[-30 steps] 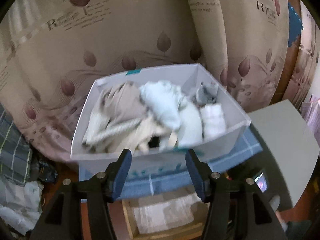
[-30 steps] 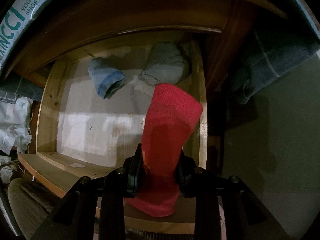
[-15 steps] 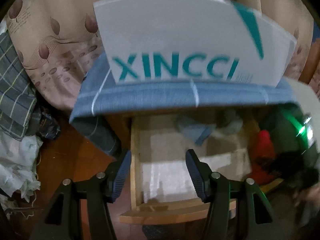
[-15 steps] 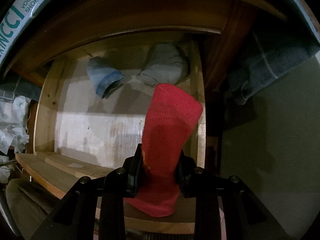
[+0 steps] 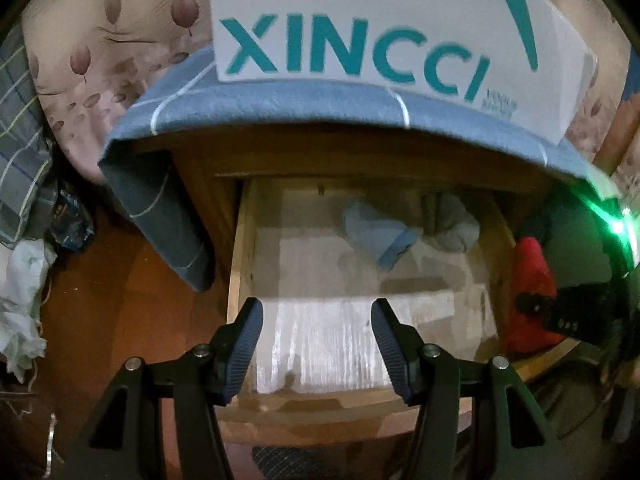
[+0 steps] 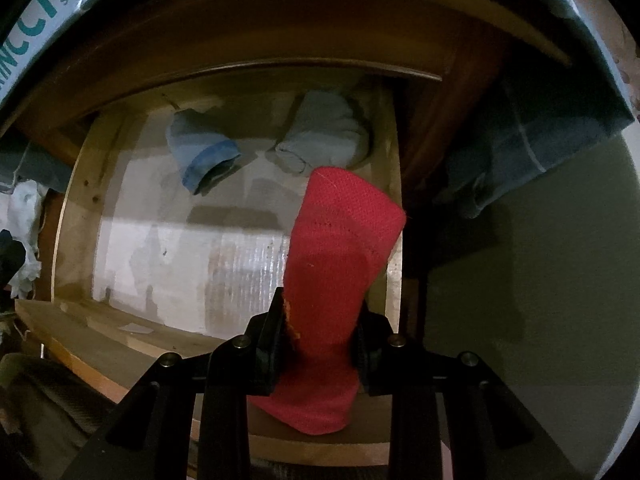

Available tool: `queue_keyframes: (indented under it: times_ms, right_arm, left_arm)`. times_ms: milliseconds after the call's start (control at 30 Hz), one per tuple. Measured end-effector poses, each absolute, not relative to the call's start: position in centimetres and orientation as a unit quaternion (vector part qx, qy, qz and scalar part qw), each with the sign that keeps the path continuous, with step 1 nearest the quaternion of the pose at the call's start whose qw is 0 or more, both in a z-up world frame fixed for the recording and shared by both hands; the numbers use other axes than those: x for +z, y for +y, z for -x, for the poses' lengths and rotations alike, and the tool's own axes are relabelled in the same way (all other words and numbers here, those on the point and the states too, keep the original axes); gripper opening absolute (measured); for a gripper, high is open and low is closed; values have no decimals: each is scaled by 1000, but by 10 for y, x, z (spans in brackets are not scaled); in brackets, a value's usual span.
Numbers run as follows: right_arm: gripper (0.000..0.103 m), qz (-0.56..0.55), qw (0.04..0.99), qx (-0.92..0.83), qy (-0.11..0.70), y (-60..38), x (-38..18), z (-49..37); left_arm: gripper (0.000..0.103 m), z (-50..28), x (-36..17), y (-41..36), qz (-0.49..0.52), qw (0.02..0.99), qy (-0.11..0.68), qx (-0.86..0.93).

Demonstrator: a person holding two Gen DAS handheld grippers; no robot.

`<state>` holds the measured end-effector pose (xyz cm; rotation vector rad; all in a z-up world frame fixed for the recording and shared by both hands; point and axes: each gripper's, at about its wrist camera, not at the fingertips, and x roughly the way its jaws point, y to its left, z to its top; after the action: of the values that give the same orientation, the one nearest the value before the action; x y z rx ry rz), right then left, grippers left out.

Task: Take underwear out of drawer
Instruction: 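Return the left gripper to the drawer while the right gripper holds the red sock, then carry the red sock into the white box and open the right gripper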

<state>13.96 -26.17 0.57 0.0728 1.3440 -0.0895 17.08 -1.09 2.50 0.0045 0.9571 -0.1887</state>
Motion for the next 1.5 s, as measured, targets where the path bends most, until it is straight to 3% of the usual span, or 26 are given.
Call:
queue_keyframes:
  times_ms: [700, 1500]
  right_arm:
    - [26, -29, 819, -28, 573, -254, 44, -132]
    - [26, -13, 858, 52, 510, -219, 180, -106]
  left_arm:
    - [58, -172, 11, 8, 41, 876, 474, -78]
    - [58, -172, 12, 8, 34, 878, 472, -72]
